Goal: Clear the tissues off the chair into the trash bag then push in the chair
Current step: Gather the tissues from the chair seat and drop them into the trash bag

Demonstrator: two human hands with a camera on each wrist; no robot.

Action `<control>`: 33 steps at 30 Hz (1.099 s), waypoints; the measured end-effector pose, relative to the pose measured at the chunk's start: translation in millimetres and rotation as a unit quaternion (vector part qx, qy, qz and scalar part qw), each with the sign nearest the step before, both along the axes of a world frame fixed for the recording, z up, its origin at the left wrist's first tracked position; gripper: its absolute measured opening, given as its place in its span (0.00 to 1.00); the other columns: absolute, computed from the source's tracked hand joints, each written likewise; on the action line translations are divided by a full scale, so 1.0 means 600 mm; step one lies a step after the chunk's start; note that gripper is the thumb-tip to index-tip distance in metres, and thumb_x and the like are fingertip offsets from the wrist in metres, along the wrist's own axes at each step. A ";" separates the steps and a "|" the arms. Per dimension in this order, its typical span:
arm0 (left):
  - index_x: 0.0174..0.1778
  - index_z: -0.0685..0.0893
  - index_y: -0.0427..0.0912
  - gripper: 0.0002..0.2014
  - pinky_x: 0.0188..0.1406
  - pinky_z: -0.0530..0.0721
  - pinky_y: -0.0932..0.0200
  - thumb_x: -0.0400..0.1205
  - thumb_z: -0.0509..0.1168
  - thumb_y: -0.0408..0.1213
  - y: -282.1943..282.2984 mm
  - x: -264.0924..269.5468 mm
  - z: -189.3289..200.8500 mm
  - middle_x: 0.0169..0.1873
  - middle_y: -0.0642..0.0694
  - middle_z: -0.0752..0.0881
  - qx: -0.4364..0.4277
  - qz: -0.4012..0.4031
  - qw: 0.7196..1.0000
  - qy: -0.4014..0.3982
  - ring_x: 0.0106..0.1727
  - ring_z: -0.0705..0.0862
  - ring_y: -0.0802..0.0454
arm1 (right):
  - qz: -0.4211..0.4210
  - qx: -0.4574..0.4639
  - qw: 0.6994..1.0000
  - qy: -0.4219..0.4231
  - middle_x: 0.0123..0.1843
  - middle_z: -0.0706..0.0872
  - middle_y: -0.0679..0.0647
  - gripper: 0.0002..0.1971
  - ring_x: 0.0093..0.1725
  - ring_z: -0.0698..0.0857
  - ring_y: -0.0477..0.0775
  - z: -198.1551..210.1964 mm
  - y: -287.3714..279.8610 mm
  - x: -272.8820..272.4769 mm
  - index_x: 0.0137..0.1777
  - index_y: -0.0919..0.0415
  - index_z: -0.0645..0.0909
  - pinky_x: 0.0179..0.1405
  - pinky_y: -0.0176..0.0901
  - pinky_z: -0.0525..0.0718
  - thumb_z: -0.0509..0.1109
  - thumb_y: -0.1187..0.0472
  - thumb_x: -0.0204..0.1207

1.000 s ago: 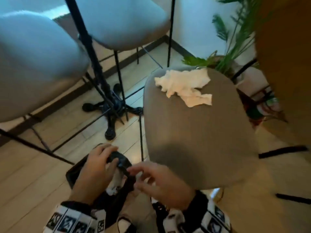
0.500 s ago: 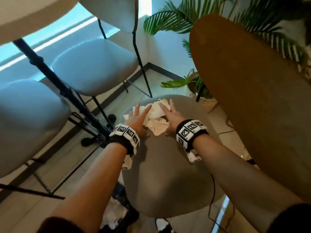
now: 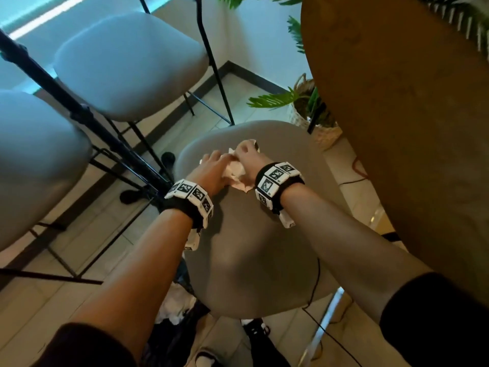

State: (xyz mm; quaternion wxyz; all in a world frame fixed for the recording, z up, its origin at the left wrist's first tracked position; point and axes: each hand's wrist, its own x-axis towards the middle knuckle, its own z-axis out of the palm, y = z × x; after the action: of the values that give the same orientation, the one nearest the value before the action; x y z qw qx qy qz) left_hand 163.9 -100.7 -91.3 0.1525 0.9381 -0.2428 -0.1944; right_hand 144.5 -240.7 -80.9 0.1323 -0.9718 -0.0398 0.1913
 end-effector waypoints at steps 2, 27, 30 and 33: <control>0.72 0.69 0.46 0.26 0.69 0.73 0.45 0.78 0.67 0.39 -0.003 -0.017 -0.007 0.67 0.40 0.74 -0.030 -0.005 0.999 -0.025 0.69 0.71 0.40 | -0.021 0.013 1.000 -0.011 0.71 0.67 0.65 0.28 0.63 0.79 0.64 -0.006 0.010 -0.015 0.71 0.66 0.67 0.62 0.50 0.81 0.71 0.60 0.74; 0.73 0.68 0.45 0.31 0.60 0.74 0.49 0.74 0.58 0.18 0.535 -0.519 -0.232 0.72 0.37 0.69 -0.072 0.303 0.930 0.196 0.67 0.70 0.36 | 0.221 0.074 0.942 0.242 0.80 0.60 0.65 0.28 0.73 0.71 0.67 -0.265 0.578 -0.411 0.78 0.64 0.57 0.66 0.57 0.79 0.62 0.68 0.80; 0.76 0.64 0.37 0.30 0.65 0.71 0.43 0.76 0.60 0.21 0.566 -0.512 -0.378 0.72 0.32 0.68 -0.028 0.313 0.924 0.218 0.69 0.69 0.32 | 0.268 0.018 0.931 0.245 0.78 0.65 0.66 0.23 0.73 0.70 0.65 -0.405 0.624 -0.398 0.76 0.67 0.62 0.70 0.59 0.75 0.58 0.69 0.82; 0.77 0.60 0.34 0.32 0.62 0.74 0.42 0.75 0.60 0.22 0.587 -0.505 -0.517 0.69 0.32 0.70 0.021 0.305 0.929 0.210 0.67 0.69 0.33 | 0.299 -0.006 0.923 0.241 0.71 0.70 0.66 0.20 0.65 0.75 0.66 -0.544 0.654 -0.387 0.70 0.68 0.68 0.64 0.59 0.80 0.63 0.68 0.78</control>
State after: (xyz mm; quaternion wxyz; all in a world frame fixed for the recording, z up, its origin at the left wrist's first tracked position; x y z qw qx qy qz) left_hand -139.3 251.7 -401.3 0.2318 0.9076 0.0965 -0.3365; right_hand -87.6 151.6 -407.2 0.0692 -0.8400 -0.2939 0.4508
